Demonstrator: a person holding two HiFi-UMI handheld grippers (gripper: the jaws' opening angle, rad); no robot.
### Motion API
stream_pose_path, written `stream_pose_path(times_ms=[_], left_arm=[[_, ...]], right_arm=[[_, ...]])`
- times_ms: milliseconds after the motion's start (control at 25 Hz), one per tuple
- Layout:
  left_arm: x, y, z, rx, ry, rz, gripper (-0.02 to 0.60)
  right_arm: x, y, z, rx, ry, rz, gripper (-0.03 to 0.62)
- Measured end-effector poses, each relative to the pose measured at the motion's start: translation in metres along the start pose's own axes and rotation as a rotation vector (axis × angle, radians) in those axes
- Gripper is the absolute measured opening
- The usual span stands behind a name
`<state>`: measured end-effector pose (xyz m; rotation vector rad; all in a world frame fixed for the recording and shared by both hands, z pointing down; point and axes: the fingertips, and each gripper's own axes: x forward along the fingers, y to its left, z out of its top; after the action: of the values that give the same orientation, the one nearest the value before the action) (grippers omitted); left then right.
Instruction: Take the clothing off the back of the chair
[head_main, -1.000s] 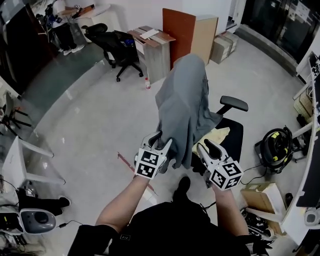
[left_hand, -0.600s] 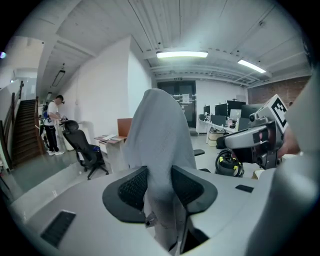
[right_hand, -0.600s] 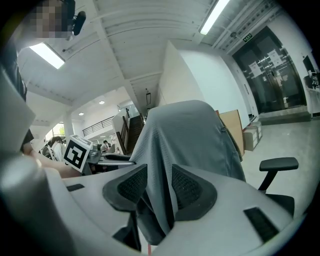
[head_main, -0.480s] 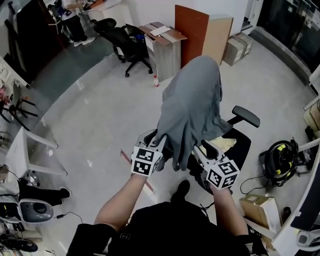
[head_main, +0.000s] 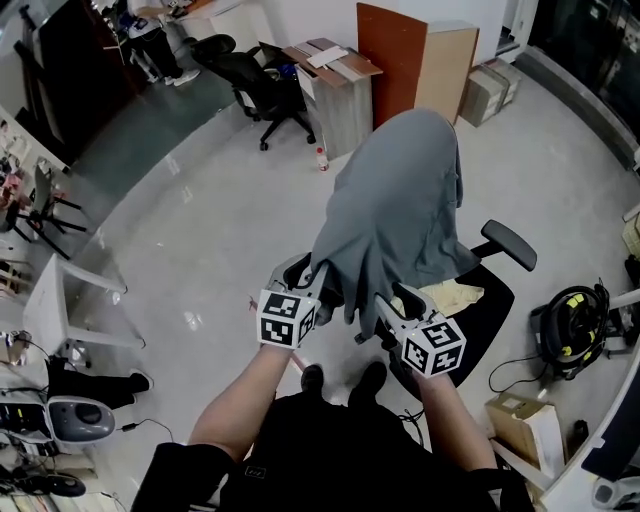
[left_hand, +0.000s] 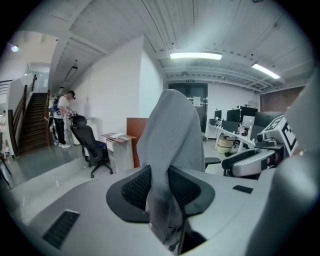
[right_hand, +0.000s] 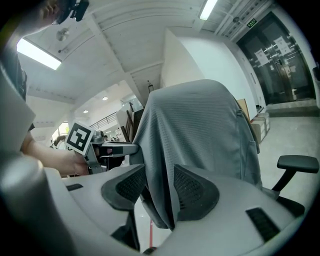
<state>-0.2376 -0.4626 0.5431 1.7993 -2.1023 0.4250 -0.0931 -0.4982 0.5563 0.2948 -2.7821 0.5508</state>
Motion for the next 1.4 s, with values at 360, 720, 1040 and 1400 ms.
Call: stream_pose_path(times_ms=[360,720,1040,1400], left_arm=[[0.008,0.014,0.004,0.029,-0.033,-0.214,0.12],[-0.013,0.017,0.005,0.157,-0.027,-0.573,0.092],[-0.038,0.01,-0.003,0.311,-0.035,-0.749,0.095],[-0.043,-0.001,0.009,0.398,-0.077,-0.696,0.123]], right_arm=[[0.073,-0.002,0.032,-0.04,0.023,-0.134,0.262],[0.084,0.031,0.045,0.028,-0.033,-0.427,0.025],[0.015,0.071,0.08,0.097,-0.263,-0.564,0.023],[-0.075,0.086,0.101,0.133,-0.466,-0.6,0.022]])
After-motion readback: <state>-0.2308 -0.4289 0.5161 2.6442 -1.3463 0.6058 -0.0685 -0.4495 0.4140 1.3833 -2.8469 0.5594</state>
